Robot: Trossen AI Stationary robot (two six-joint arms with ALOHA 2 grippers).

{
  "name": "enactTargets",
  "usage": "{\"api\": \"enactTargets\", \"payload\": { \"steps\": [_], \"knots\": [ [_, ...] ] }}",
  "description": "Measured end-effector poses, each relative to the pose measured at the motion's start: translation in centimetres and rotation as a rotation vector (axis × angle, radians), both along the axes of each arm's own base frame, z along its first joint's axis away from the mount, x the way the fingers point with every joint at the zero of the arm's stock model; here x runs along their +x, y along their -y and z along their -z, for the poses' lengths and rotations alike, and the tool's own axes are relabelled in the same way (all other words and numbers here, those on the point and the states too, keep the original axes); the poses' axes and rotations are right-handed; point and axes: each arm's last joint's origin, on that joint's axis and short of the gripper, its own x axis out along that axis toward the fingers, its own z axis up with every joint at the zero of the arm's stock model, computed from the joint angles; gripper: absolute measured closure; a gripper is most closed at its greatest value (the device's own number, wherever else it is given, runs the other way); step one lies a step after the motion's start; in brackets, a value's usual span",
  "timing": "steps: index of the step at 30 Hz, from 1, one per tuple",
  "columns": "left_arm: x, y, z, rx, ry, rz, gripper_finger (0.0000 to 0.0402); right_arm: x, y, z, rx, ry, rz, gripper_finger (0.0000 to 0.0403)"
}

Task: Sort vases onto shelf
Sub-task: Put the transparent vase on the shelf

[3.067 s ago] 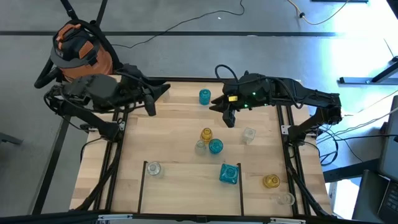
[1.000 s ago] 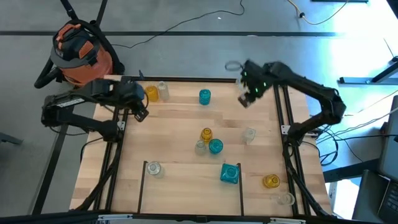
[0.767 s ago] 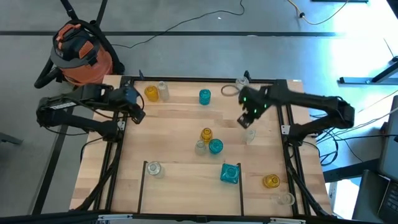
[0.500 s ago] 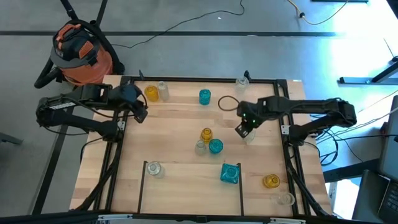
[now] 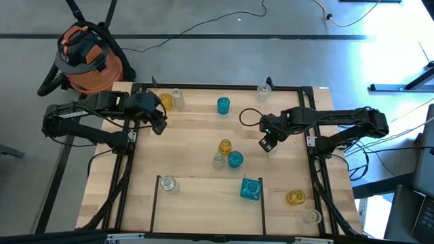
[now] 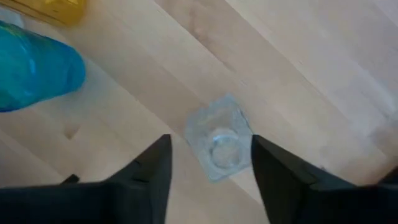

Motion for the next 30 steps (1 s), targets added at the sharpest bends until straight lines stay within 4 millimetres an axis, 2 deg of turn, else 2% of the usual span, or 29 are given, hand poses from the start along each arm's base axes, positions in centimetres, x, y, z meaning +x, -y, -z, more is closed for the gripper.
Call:
{"api": "enactTargets", "payload": {
  "steps": [5, 15, 20, 28, 30],
  "knots": [
    [0.0, 0.0, 0.0, -0.005, 0.001, 0.004, 0.0274, -0.4, 0.1, 0.3, -0.018, -0.066, 0.031, 0.0179],
    [0.0, 0.0, 0.0, -0.006, 0.001, 0.004, 0.0274, 1.0, 0.1, 2.3, 0.011, -0.176, -0.015, 0.0186],
    [0.0, 0.0, 0.0, -0.005, 0.001, 0.005, 0.0274, 1.7, 0.0, 3.4, 0.028, -0.216, -0.065, 0.0225],
    [0.0, 0.0, 0.0, 0.012, -0.011, 0.031, 0.0274, 2.4, -0.1, 4.5, 0.081, -0.252, -0.147, 0.0337],
    [0.0, 0.0, 0.0, 0.017, -0.015, 0.038, 0.0274, 2.4, -0.1, 4.5, 0.076, -0.251, -0.163, 0.0348]
  ]
}}
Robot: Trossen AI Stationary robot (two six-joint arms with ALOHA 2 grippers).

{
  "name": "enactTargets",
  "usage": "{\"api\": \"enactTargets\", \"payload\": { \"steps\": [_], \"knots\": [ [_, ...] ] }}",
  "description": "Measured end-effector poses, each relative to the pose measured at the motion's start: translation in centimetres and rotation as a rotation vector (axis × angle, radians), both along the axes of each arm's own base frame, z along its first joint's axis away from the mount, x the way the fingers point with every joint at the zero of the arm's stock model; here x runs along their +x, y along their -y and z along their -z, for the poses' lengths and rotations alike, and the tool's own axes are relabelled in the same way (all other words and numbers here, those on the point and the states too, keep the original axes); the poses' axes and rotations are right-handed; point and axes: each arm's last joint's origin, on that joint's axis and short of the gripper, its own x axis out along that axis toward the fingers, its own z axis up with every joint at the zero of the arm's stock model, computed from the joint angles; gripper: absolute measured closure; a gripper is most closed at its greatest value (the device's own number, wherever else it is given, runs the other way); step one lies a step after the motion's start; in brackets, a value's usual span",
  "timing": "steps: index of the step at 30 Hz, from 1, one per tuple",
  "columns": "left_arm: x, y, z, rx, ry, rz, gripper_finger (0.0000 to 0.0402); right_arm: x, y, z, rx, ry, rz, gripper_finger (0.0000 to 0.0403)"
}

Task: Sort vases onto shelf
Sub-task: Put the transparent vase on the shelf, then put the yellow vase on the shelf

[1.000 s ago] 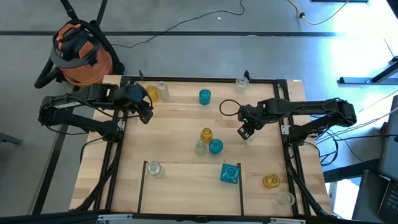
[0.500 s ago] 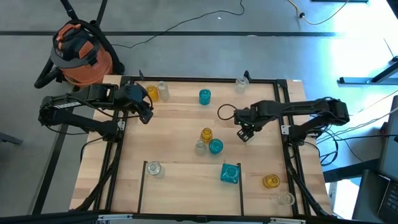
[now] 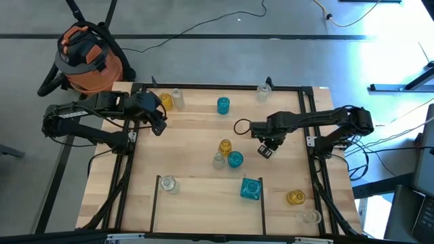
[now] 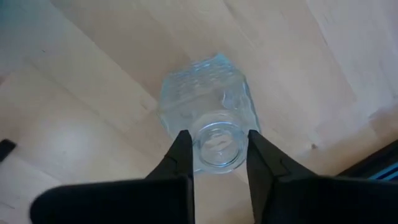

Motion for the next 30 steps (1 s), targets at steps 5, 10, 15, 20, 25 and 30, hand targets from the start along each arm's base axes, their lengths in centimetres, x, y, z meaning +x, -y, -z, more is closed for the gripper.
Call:
{"api": "enactTargets", "payload": {
  "steps": [5, 10, 15, 20, 25, 30],
  "knots": [
    [0.0, 0.0, 0.0, 0.005, -0.004, 0.008, 0.0274, -0.3, 0.0, -0.6, 0.006, -0.001, -0.008, 0.0348],
    [0.0, 0.0, 0.0, 0.031, -0.021, 0.046, 0.0274, 0.5, -0.1, -3.8, 0.029, 0.054, -0.014, 0.0376],
    [0.0, 0.0, 0.0, 0.061, -0.04, 0.092, 0.0274, 2.3, 0.1, -9.1, -0.01, 0.248, -0.035, 0.0401],
    [0.0, 0.0, 0.0, 0.088, -0.057, 0.131, 0.0274, 2.7, 0.5, -13.9, -0.143, 0.393, -0.017, 0.0402],
    [0.0, 0.0, 0.0, 0.1, -0.066, 0.15, 0.0274, 2.5, 1.0, -15.5, -0.187, 0.433, 0.014, 0.0402],
    [0.0, 0.0, 0.0, 0.1, -0.066, 0.15, 0.0274, 2.6, 0.2, -15.4, -0.171, 0.437, -0.006, 0.0396]
  ]
}}
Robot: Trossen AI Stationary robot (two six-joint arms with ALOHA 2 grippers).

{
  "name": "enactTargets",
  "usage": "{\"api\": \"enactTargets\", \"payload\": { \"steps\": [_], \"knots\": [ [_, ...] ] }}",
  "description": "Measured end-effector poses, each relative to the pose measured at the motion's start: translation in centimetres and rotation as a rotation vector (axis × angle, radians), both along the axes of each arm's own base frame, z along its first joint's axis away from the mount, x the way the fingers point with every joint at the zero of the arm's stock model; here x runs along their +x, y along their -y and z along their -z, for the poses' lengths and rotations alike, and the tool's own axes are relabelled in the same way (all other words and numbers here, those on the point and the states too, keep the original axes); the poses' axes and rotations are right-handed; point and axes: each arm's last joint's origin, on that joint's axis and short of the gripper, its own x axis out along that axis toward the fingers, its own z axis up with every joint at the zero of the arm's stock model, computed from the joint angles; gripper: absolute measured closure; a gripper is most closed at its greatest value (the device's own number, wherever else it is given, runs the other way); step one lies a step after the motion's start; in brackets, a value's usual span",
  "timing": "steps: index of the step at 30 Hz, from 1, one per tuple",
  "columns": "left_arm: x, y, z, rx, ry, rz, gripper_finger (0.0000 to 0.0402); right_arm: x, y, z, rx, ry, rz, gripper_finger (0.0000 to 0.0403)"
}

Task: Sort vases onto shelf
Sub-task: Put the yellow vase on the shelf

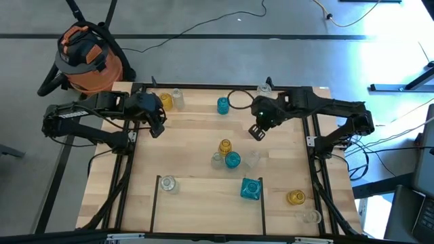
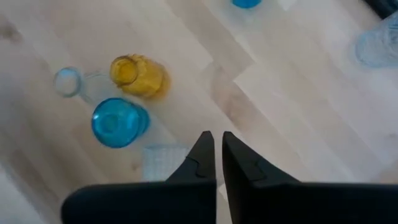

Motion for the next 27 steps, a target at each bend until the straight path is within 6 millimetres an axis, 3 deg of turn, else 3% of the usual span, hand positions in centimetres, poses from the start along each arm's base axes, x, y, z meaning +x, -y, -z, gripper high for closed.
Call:
{"api": "enactTargets", "payload": {
  "steps": [4, 8, 11, 15, 20, 23, 27],
  "knots": [
    [0.0, 0.0, 0.0, 0.0, 0.0, 0.001, 0.0274, -0.3, -1.5, 0.1, 0.005, -0.022, 0.025, 0.0387],
    [-0.1, 0.0, 0.1, -0.001, -0.01, 0.001, 0.0274, -2.0, -3.6, 0.5, 0.012, -0.174, 0.137, 0.0366],
    [-0.2, 0.0, 0.1, -0.002, -0.021, 0.001, 0.0274, -3.0, -5.8, 0.9, 0.053, -0.17, 0.207, 0.0318],
    [-0.2, 0.0, 0.1, -0.002, -0.021, 0.001, 0.0274, -5.2, -9.0, 1.7, 0.131, -0.211, 0.266, 0.022],
    [0.2, 0.0, 0.3, 0.015, -0.009, 0.017, 0.0274, -7.3, -12.6, 4.6, 0.101, -0.291, 0.341, 0.0114],
    [0.2, 0.0, 0.8, 0.017, -0.026, 0.028, 0.0274, -8.7, -14.2, 6.4, 0.106, -0.366, 0.4, 0.0085],
    [0.3, 0.0, 1.9, 0.008, -0.062, 0.031, 0.0274, -10.3, -16.5, 8.6, 0.159, -0.426, 0.454, 0.0081]
  ]
}}
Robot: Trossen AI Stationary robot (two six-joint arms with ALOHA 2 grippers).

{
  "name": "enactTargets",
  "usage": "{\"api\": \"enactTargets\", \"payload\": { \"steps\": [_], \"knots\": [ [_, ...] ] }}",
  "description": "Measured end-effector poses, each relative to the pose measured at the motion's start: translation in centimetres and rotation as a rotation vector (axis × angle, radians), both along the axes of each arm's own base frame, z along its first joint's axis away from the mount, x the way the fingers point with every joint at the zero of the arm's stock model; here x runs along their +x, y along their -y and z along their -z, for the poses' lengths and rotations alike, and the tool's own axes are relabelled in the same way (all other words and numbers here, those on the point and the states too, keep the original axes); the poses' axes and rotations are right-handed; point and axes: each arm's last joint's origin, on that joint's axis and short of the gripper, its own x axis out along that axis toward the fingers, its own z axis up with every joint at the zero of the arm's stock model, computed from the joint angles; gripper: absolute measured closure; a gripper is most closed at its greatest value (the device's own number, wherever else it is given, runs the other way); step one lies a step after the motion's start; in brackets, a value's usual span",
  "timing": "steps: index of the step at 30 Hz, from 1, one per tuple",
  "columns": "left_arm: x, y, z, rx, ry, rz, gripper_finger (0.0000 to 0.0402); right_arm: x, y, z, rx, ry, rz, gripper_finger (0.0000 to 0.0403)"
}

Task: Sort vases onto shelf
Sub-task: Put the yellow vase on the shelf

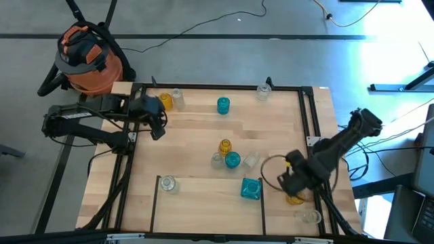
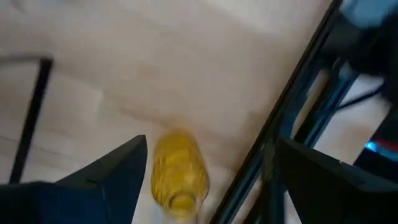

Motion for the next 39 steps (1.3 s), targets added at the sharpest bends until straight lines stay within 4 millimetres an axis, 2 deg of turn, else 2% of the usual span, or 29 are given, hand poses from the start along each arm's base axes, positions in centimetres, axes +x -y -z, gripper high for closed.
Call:
{"api": "enactTargets", "payload": {
  "steps": [6, 11, 20, 32, 39],
  "knots": [
    [0.1, 0.0, 0.3, -0.02, -0.005, 0.006, 0.0274, -1.4, -3.4, 2.5, 0.112, 0.09, 0.049, 0.0105],
    [0.3, 0.0, 0.2, -0.018, 0.023, 0.002, 0.0274, -2.5, -4.7, 3.7, 0.132, 0.122, 0.106, 0.0129],
    [0.9, 0.1, -0.2, -0.07, 0.106, 0.031, 0.0274, -3.6, -5.1, 4.9, 0.099, 0.127, 0.097, 0.0166],
    [1.0, 1.0, -0.2, -0.233, 0.165, -0.068, 0.0274, -4.1, -5.5, 4.9, 0.109, 0.138, 0.037, 0.0232],
    [1.1, 2.1, -0.2, -0.285, 0.181, -0.084, 0.0274, -5.6, -6.5, 5.0, 0.121, 0.119, -0.005, 0.0242]
  ]
}}
